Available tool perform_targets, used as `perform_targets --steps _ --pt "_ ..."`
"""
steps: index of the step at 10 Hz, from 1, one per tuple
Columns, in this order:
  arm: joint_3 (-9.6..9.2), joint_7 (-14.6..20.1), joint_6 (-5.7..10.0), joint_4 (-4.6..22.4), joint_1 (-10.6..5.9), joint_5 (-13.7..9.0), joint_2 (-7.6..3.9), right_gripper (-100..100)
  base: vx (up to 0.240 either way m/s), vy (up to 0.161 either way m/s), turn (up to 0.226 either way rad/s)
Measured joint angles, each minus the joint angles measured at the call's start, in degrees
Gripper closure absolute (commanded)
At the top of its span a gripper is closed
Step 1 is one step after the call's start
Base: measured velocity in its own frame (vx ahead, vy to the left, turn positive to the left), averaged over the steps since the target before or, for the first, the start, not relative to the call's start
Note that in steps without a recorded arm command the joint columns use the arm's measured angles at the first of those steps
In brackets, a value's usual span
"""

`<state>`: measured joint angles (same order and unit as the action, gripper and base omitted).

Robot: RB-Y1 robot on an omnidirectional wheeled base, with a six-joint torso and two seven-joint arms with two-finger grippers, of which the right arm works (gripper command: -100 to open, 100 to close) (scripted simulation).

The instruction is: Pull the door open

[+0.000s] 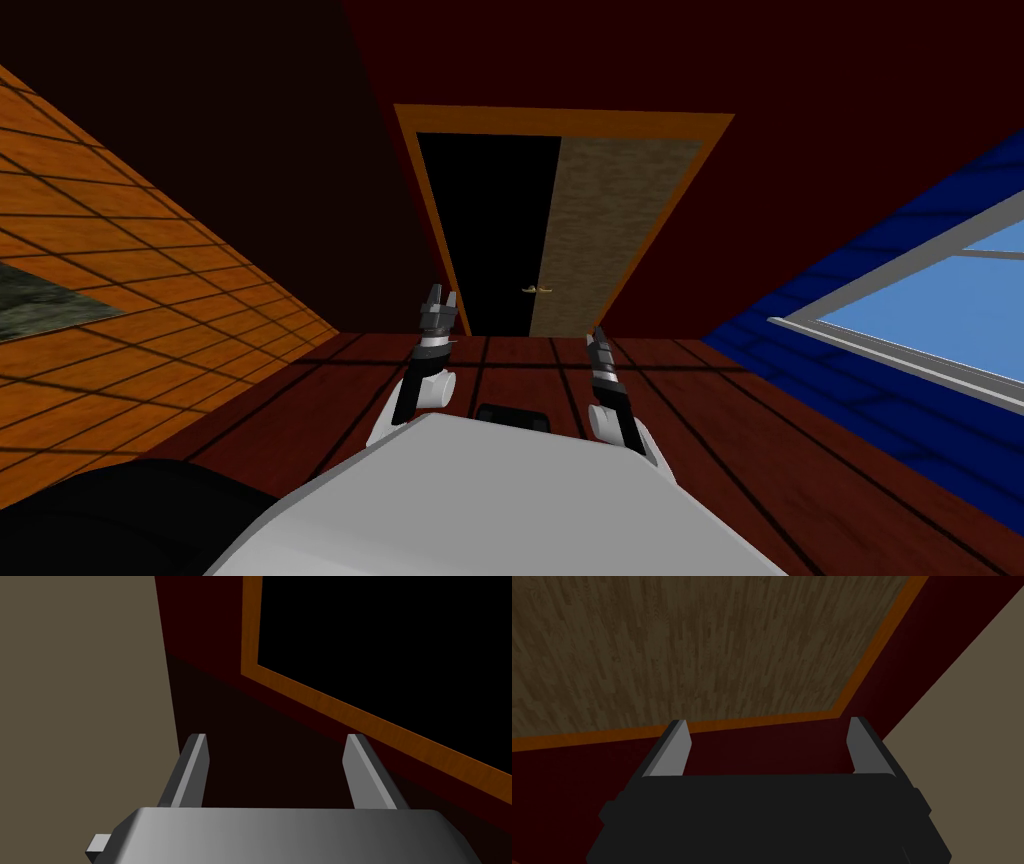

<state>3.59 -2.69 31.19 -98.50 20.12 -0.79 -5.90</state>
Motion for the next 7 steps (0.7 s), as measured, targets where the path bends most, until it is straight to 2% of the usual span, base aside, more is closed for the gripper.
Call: perform_targets --steps 7 --pt "0.99 2.0 2.63 10.1 -3.55 -0.4 -1.06 -100 0.097 -0.013 0.078"
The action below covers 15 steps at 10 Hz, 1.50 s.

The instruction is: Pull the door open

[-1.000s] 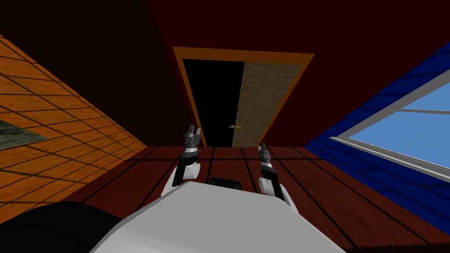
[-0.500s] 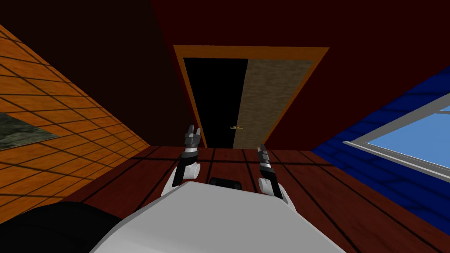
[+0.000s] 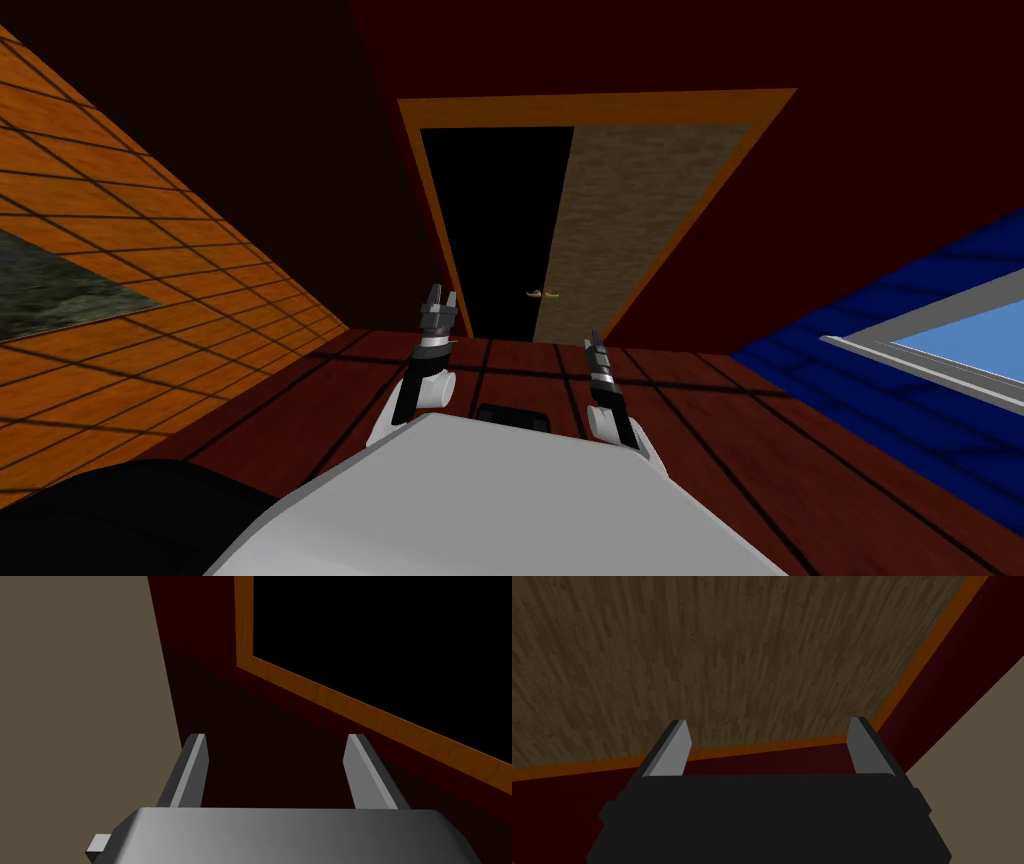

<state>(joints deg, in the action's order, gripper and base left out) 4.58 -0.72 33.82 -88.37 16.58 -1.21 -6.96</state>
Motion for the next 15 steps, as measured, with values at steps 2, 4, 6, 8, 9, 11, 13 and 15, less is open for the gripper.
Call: perform_targets --steps 2,4,6,8,9,11,13,15 --pt "0.36 0.7 0.67 2.8 -1.06 -0.2 -0.48 -100 0.103 -0.018 0.084" --pt "0.62 1.2 1.63 6.0 -2.06 -0.3 -0.7 -100 0.103 -0.014 0.07" --pt "0.94 1.8 2.37 8.9 -3.2 -0.4 -1.03 -100 0.092 -0.021 0.081" --pt "1.13 2.4 2.68 10.9 -3.76 -0.5 -1.19 -100 0.092 -0.018 0.081" --pt "1.33 2.7 3.09 12.6 -4.45 -0.6 -1.44 -100 0.109 -0.019 0.073" --pt "1.54 3.1 3.72 15.1 -5.25 -0.7 -1.51 -100 0.088 -0.022 0.075" --pt "1.89 3.9 4.58 18.2 -6.37 -0.9 -2.06 -100 0.106 -0.029 0.074" --pt "2.08 4.3 5.06 20.5 -7.12 -0.9 -2.07 -100 0.098 -0.025 0.074"
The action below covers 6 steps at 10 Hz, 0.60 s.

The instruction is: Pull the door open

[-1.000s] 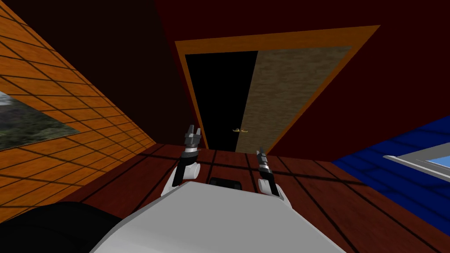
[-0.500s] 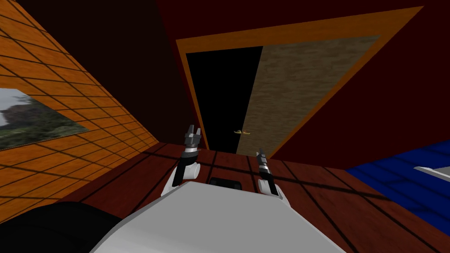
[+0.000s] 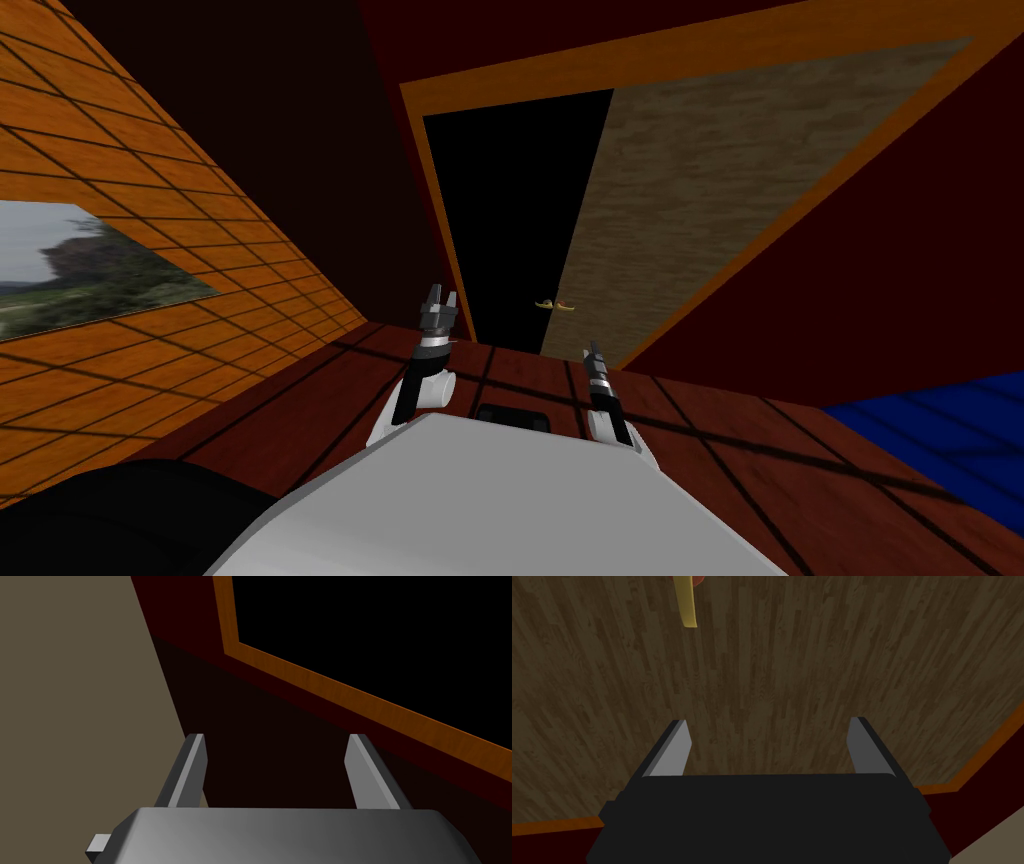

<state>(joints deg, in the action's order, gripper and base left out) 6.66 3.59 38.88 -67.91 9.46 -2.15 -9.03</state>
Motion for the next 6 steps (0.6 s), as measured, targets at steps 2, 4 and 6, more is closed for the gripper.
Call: perform_targets --steps 2,4,6 --pt "0.27 0.5 0.58 2.6 -0.99 -0.1 -0.21 -100 0.092 -0.024 0.069" --pt "0.48 1.0 1.28 5.0 -1.76 -0.2 -0.34 -100 0.091 -0.032 0.064" --pt "0.68 1.5 1.74 7.1 -2.36 -0.3 -0.53 -100 0.095 -0.028 0.067"
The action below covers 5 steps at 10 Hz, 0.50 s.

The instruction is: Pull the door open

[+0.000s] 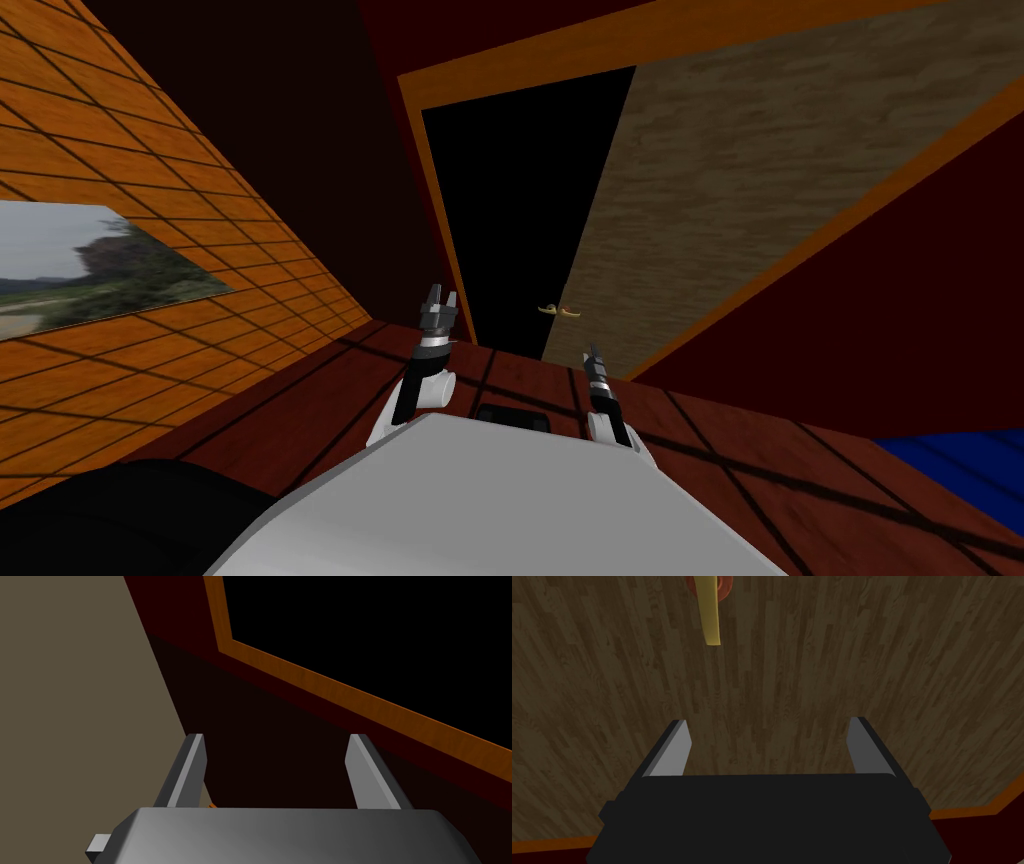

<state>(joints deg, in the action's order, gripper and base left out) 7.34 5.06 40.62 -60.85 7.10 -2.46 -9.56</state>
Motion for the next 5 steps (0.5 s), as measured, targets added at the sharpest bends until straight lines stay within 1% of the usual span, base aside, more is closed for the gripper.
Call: perform_targets --steps 1,3,5 --pt "0.15 0.2 0.57 1.8 -0.75 -0.1 -0.07 -100 0.085 -0.028 0.057" --pt "0.33 0.6 0.88 3.4 -1.23 -0.1 -0.17 -100 0.085 -0.028 0.054" --pt "0.53 1.0 1.59 5.7 -2.04 -0.2 -0.33 -100 0.092 -0.025 0.058"
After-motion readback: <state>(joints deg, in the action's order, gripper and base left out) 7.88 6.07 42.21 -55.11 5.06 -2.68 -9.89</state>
